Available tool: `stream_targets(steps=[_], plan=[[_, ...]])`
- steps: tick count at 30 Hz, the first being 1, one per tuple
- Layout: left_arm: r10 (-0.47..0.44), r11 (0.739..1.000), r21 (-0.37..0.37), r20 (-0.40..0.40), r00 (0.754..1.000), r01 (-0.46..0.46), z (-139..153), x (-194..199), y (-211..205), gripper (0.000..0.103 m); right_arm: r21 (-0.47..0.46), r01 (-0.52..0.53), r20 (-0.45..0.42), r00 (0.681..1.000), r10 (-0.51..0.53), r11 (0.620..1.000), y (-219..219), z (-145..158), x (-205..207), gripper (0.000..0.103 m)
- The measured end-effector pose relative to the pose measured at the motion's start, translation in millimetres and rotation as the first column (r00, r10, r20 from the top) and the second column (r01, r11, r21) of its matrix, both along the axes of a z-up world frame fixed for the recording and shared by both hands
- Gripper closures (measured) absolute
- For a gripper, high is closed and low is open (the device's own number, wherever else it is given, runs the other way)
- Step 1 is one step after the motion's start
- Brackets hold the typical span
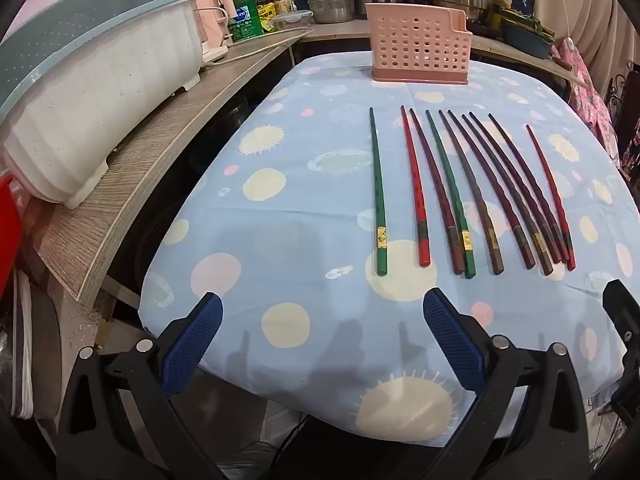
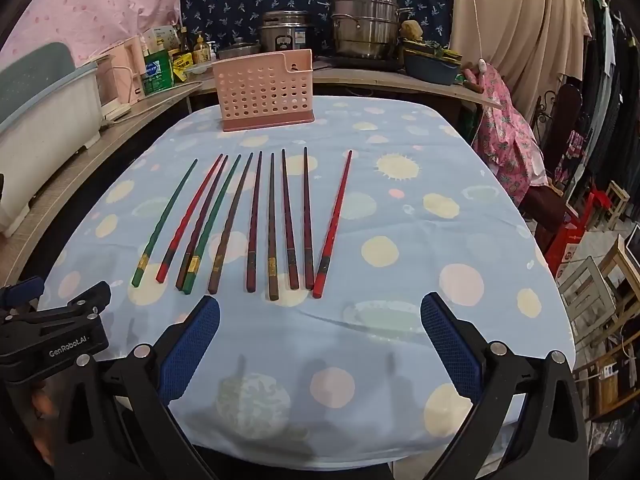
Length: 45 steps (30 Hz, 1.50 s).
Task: Organize utensils
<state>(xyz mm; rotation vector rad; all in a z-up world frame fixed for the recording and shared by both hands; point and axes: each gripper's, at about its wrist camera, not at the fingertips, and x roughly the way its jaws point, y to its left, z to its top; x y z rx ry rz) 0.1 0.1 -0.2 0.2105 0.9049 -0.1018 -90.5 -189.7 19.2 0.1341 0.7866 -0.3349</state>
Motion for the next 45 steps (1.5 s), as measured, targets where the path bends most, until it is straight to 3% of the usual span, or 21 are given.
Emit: stream_targets(steps=[11, 45], plan=[[-0.006, 1.0, -0.004, 0.012, 1.0, 0.006, -11.2, -4.4, -0.3, 0.007, -0.001, -0.003, 0.003, 1.0, 0.003, 1.0, -0.8, -0.4, -0.8, 0.007], [-0.004, 1.0, -0.002, 0.001, 1.0, 0.004, -4.1, -3.0, -0.6, 0.007, 0.001, -0.005, 0.003, 1.0, 0.005, 1.0, 3.5, -1.1, 1.2, 0.007]])
